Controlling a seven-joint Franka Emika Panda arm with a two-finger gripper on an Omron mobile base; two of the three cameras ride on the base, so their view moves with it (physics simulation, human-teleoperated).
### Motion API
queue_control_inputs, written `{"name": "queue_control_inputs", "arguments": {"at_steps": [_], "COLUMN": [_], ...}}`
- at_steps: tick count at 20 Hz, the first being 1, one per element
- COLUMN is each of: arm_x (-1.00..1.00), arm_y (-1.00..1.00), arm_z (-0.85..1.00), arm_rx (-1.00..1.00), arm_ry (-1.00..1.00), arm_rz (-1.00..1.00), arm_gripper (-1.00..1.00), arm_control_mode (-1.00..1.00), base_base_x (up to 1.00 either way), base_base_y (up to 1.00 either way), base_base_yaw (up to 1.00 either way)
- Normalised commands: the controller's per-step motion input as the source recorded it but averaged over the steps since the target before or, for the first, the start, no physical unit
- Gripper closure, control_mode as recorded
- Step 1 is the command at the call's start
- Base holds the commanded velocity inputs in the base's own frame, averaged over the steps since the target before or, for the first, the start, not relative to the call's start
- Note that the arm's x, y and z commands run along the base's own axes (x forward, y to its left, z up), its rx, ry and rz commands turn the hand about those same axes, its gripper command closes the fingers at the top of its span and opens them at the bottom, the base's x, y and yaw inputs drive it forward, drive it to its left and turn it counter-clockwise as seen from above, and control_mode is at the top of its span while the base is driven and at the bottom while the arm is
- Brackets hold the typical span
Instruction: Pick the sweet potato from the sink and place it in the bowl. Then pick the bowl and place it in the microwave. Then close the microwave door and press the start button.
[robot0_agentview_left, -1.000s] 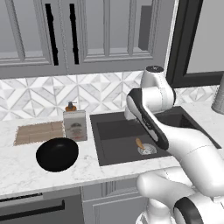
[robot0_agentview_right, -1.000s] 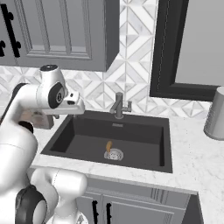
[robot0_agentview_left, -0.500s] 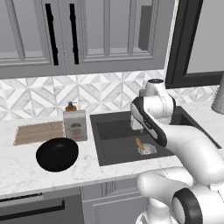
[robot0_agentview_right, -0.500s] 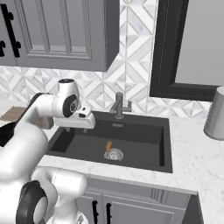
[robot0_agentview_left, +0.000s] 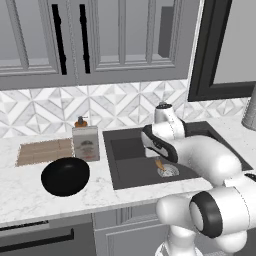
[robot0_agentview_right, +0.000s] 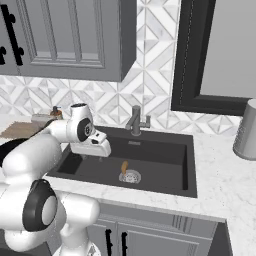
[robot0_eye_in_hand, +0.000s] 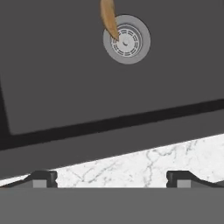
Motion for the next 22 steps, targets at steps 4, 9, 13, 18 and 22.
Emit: {"name": "queue_control_inputs", "arguments": {"at_steps": [4, 9, 13, 18, 22], "arm_x": [0.06, 0.00, 0.24, 0.43, 0.29], "arm_y": [-0.09, -0.36, -0.18, -0.05, -0.09], "arm_z": [-0.46, -0.25, -0.34, -0.28, -0.05], "arm_rx": [-0.02, -0.01, 0.00, -0.02, -0.03], "arm_ry": [0.02, 0.00, 0.00, -0.02, -0.03], "arm_rz": [-0.11, -0.09, -0.05, 0.00, 0.00], "arm_gripper": [-1.00, -1.00, -1.00, -1.00, -1.00], "arm_control_mode": [-1.00, -1.00, -1.00, -1.00, -1.00], "base_base_x": [0.00, 0.00, 0.00, 0.00, 0.00], "base_base_y": [0.00, 0.00, 0.00, 0.00, 0.00], "base_base_yaw": [0.00, 0.00, 0.00, 0.00, 0.00]}}
